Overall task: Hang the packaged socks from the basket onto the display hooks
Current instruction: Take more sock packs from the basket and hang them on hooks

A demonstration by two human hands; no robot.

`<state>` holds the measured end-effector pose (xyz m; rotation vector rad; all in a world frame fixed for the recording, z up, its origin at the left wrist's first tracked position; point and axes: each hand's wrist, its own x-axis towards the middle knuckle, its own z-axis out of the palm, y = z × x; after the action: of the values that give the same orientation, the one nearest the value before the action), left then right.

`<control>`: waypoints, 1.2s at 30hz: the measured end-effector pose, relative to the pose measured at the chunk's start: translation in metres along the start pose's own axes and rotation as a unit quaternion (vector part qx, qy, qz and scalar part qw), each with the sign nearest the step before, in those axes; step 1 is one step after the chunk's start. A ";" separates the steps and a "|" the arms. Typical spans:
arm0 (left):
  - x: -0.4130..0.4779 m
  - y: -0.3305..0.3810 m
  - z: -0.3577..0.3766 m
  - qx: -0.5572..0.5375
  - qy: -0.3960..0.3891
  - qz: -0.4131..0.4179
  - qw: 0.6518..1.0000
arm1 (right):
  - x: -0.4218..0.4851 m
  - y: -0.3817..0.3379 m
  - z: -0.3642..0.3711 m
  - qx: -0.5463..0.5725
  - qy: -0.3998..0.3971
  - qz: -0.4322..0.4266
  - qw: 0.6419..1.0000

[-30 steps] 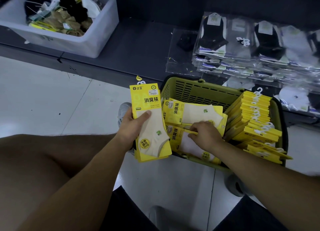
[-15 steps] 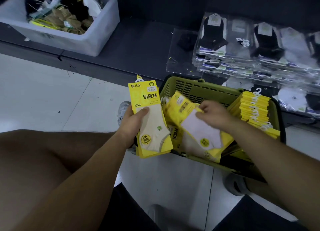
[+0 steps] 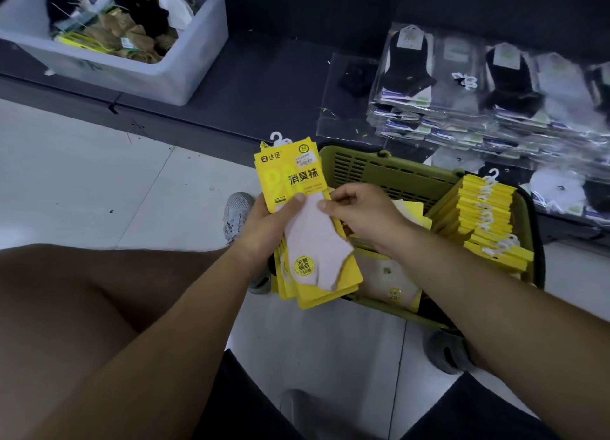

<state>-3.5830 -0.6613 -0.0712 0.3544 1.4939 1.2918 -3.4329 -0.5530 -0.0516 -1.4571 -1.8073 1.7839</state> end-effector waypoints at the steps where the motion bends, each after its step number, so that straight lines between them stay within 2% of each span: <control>1: 0.001 -0.001 -0.002 0.007 0.004 0.001 1.000 | 0.003 0.002 -0.003 -0.002 0.011 -0.003 1.000; 3: 0.001 -0.003 -0.007 0.011 0.011 -0.008 1.000 | 0.013 0.009 -0.015 -0.034 0.046 -0.015 0.998; 6: 0.003 -0.003 -0.014 0.007 0.017 -0.016 1.000 | 0.036 0.032 -0.044 -0.260 0.086 -0.065 0.960; 10: 0.004 -0.004 -0.019 0.000 0.022 -0.027 0.999 | 0.061 0.058 -0.064 -0.428 0.052 -0.039 0.902; 13: 0.007 -0.007 -0.021 -0.003 0.027 -0.032 0.999 | 0.074 0.069 -0.063 -0.524 0.027 -0.055 0.850; 15: 0.011 -0.009 -0.023 -0.006 0.029 -0.039 0.999 | 0.077 0.073 -0.062 -0.548 0.029 -0.063 0.834; 24: 0.016 -0.012 -0.024 -0.004 0.024 -0.045 0.999 | 0.074 0.076 -0.057 -0.557 0.084 -0.087 0.822; 26: 0.016 -0.012 -0.024 -0.002 0.024 -0.045 0.999 | 0.072 0.075 -0.057 -0.541 0.071 -0.076 0.835; 28: 0.015 -0.011 -0.024 -0.002 0.029 -0.047 0.998 | 0.070 0.071 -0.059 -0.507 0.023 -0.051 0.860; 31: 0.012 -0.010 -0.023 -0.001 0.035 -0.047 0.998 | 0.068 0.057 -0.070 -0.396 -0.052 -0.005 0.917; 36: 0.007 -0.004 -0.019 0.007 0.034 -0.040 0.999 | 0.053 0.025 -0.100 -0.145 -0.031 0.057 0.987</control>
<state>-3.5996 -0.6668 -0.0818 0.2605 1.5597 1.2415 -3.3737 -0.4555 -0.0733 -1.6554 -2.1289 1.6880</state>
